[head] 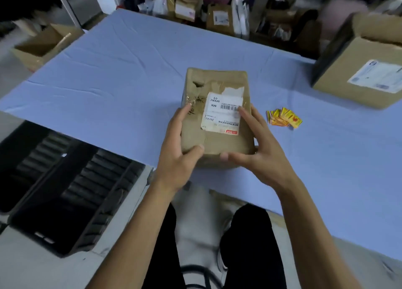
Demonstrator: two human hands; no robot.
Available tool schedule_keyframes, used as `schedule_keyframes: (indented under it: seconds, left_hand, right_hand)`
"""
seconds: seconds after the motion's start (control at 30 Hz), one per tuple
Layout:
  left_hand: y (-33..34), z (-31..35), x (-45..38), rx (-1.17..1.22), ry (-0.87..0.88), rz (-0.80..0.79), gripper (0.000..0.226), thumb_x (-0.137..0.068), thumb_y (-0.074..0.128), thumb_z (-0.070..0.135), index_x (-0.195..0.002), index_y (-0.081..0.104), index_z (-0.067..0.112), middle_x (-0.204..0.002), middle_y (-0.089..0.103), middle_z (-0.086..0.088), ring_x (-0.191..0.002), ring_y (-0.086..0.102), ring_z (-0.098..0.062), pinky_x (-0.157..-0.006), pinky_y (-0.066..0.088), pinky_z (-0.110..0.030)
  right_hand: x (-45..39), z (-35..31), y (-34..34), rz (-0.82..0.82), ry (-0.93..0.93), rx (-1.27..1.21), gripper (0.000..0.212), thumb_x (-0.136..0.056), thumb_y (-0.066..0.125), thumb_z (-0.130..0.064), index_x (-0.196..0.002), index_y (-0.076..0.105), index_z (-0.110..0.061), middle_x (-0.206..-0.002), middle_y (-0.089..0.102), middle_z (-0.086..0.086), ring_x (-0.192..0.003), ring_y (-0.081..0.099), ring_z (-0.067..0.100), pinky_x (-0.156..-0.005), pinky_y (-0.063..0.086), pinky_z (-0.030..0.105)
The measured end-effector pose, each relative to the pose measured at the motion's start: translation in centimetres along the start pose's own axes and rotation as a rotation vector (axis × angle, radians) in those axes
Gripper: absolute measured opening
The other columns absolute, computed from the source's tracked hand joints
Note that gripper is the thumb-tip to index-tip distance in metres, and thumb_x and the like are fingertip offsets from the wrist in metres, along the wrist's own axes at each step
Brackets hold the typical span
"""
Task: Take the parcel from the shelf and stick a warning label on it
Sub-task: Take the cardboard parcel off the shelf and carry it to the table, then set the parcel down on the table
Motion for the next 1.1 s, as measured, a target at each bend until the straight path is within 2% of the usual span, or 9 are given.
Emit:
schedule_keyframes:
  seconds: [0.17,0.3,0.47,0.6,0.67,0.73,0.83,0.93,1.1]
  left_hand:
    - [-0.7,-0.6,1.5,-0.005,-0.053,-0.012,0.079,-0.074,0.054,0.016,-0.149,0.036,0.031,-0.151,0.043,0.005,-0.138,0.044,-0.012,-0.115,0.039,-0.038]
    - [-1.6,0.5,1.2,-0.116,-0.050,-0.056,0.071,-0.078,0.055,0.022,-0.146,0.040,0.036,-0.153,0.040,0.004,-0.140,0.041,-0.014,-0.117,0.037,-0.041]
    - [0.2,2.9,2.7,-0.582,0.074,0.006,0.044,-0.094,0.052,0.025,-0.136,0.055,0.036,-0.166,0.006,0.001,-0.149,0.012,-0.027,-0.117,0.029,-0.041]
    - [2.6,2.0,4.2,-0.879,0.072,-0.009,0.079,-0.075,0.065,0.043,-0.147,0.032,0.042,-0.164,-0.018,-0.004,-0.148,-0.015,-0.043,-0.121,0.013,-0.059]
    - [3.3,1.6,4.9,-0.808,0.032,0.090,0.082,-0.067,0.061,0.052,-0.144,0.034,0.042,-0.163,-0.022,-0.005,-0.147,-0.018,-0.046,-0.120,0.010,-0.060]
    - [3.9,1.4,5.2,-0.696,0.002,0.202,0.075,-0.069,0.050,0.052,-0.142,0.040,0.039,-0.164,-0.017,-0.007,-0.148,-0.013,-0.048,-0.120,0.011,-0.060]
    - [4.6,0.5,4.7,-0.709,0.005,0.305,0.071,-0.081,0.066,0.045,-0.146,0.040,0.035,-0.164,-0.004,-0.011,-0.149,0.000,-0.044,-0.118,0.016,-0.066]
    - [4.0,-0.4,3.4,-0.701,0.099,0.342,0.075,-0.063,0.070,0.066,-0.132,0.050,0.041,-0.161,0.007,-0.003,-0.146,0.007,-0.042,-0.118,0.023,-0.059]
    - [0.6,-0.5,-1.2,-0.560,0.270,0.089,0.073,-0.051,0.070,0.063,-0.120,0.058,0.042,-0.152,0.016,0.008,-0.142,0.011,-0.024,-0.119,0.026,-0.040]
  right_hand:
    - [1.3,0.1,1.1,0.005,0.030,-0.006,0.108,-0.056,0.084,-0.048,-0.151,0.035,-0.031,-0.160,0.020,-0.017,-0.146,0.024,-0.001,-0.120,0.030,0.038]
    - [1.6,-0.6,1.6,0.028,0.048,-0.019,0.099,-0.067,0.088,-0.032,-0.151,0.036,-0.026,-0.157,0.025,-0.016,-0.140,0.035,0.001,-0.118,0.035,0.036]
    - [2.2,-1.2,2.0,0.092,0.065,0.038,0.108,-0.051,0.078,-0.059,-0.149,0.038,-0.034,-0.160,0.026,-0.014,-0.141,0.038,0.007,-0.116,0.037,0.039]
    - [2.2,-1.5,2.1,0.121,0.047,0.016,0.097,-0.064,0.083,-0.042,-0.150,0.038,-0.028,-0.159,0.029,-0.013,-0.142,0.037,0.010,-0.117,0.034,0.035]
    - [2.2,-1.5,2.2,0.116,0.028,0.034,0.089,-0.075,0.080,-0.031,-0.151,0.035,-0.026,-0.158,0.028,-0.012,-0.141,0.036,0.009,-0.108,0.033,0.024]
    - [2.2,-1.4,2.4,0.109,0.011,0.062,0.084,-0.080,0.075,-0.029,-0.152,0.033,-0.026,-0.157,0.027,-0.013,-0.137,0.037,0.006,-0.101,0.032,0.022]
    - [1.9,-0.5,2.3,0.106,-0.004,0.060,0.077,-0.082,0.068,-0.035,-0.151,0.035,-0.028,-0.160,0.023,-0.013,-0.141,0.034,0.007,-0.112,0.032,0.028]
    - [1.2,0.7,1.7,0.076,-0.043,0.000,0.051,-0.089,0.064,-0.031,-0.138,0.051,-0.037,-0.160,0.020,-0.012,-0.145,0.031,0.008,-0.114,0.034,0.029]
    - [-1.2,2.0,-0.6,0.100,-0.110,0.268,0.045,-0.087,0.065,-0.051,-0.129,0.049,-0.057,-0.165,-0.004,-0.012,-0.151,0.006,0.019,-0.114,0.023,0.035]
Point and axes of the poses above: each hand's wrist, its own x-axis away from the middle knuckle, its own y-axis out of the palm, z = x × y, the point moved 6 cm from there along -x, towards the middle knuckle
